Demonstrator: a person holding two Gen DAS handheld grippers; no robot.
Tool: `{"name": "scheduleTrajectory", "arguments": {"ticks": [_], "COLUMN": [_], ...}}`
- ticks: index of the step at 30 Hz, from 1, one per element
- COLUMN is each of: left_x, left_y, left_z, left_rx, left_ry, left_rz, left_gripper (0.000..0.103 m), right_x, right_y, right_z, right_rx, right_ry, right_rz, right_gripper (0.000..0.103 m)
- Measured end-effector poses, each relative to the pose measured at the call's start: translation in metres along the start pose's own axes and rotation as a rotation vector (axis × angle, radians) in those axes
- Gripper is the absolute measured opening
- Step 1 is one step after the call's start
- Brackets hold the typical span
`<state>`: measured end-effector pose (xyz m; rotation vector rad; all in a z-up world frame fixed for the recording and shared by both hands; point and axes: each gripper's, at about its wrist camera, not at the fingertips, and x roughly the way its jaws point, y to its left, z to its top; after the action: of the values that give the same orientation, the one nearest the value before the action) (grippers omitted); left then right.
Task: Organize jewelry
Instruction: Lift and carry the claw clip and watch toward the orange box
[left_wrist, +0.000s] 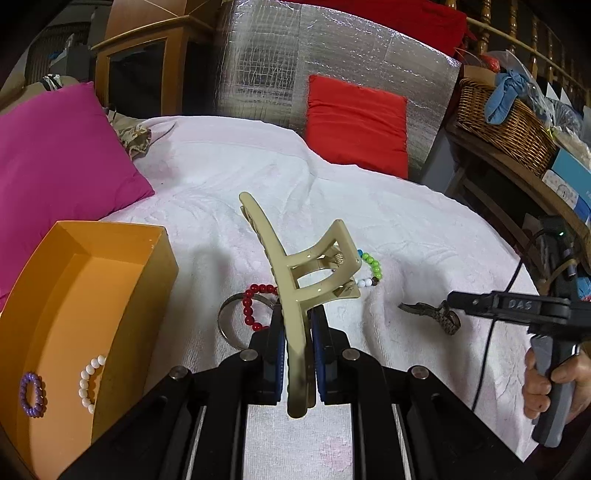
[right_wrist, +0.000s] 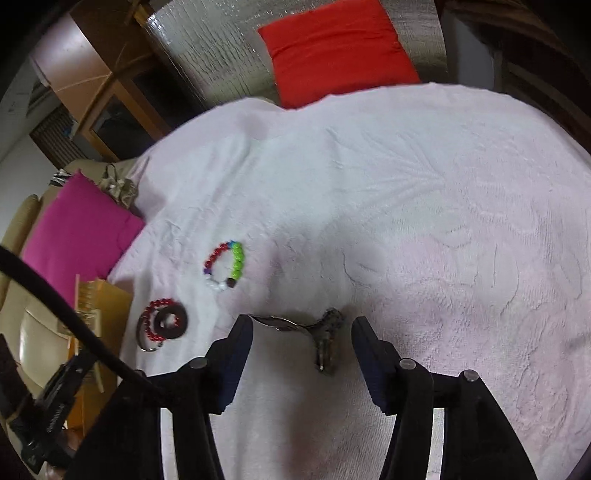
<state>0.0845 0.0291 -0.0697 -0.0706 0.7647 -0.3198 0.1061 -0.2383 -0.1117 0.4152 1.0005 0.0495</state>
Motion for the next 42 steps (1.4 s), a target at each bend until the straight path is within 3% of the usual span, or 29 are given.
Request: {"name": "scheduleTrajectory", "arguments": {"ticks": [5, 8, 9, 10, 11, 15, 18, 24, 29, 34, 42], "left_x": [0.001, 0.002, 0.003, 0.003, 0.002, -0.001, -0.005, -0.015, -0.029, -0.052, -0.079], "left_y": [-0.003, -0.003, -0.002, -0.001, -0.001, 0.000, 0.000, 0.007, 0.016, 0.045, 0.125], "left_z": [-0.001, -0.001, 0.000, 0.000, 0.000, 0.000, 0.001, 0.003, 0.006, 0.011, 0.003], "left_rx": [0.005, 0.006, 0.002, 0.000, -0.002, -0.009, -0.011, -0.030, -0.053, -0.117, -0.241], "left_ry": [0.007, 0.010, 0.012, 0.012, 0.011, 0.003, -0.018, -0.054, -0.103, -0.161, -0.175], "left_rz": [0.002, 0.003, 0.002, 0.002, 0.004, 0.002, 0.015, 0.043, 0.080, 0.112, 0.242], "left_gripper": [0.014, 0.014, 0.014, 0.014, 0.014, 0.014, 0.014, 0.014, 0.014, 0.014, 0.014], "right_x": [0.022, 0.038, 0.038, 0.039, 0.037, 0.013, -0.016, -0.047, -0.061, -0.074, -0.050], "right_y": [0.013, 0.026, 0.032, 0.035, 0.036, 0.027, 0.021, 0.022, 0.034, 0.064, 0.158], "right_z": [-0.005, -0.014, -0.017, -0.018, -0.019, -0.011, -0.005, -0.003, -0.011, -0.016, -0.017], "right_rx": [-0.087, -0.194, -0.243, -0.270, -0.286, -0.185, -0.106, -0.040, -0.044, -0.079, -0.181], "right_ry": [0.029, 0.013, -0.009, -0.017, -0.029, -0.098, -0.170, -0.268, -0.310, -0.349, -0.261], "right_rz": [-0.076, -0.215, -0.265, -0.298, -0.318, -0.257, -0.115, 0.090, 0.189, 0.276, 0.436], "right_gripper": [0.060, 0.054, 0.043, 0.026, 0.017, 0.013, 0.013, 0.013, 0.013, 0.013, 0.013]}}
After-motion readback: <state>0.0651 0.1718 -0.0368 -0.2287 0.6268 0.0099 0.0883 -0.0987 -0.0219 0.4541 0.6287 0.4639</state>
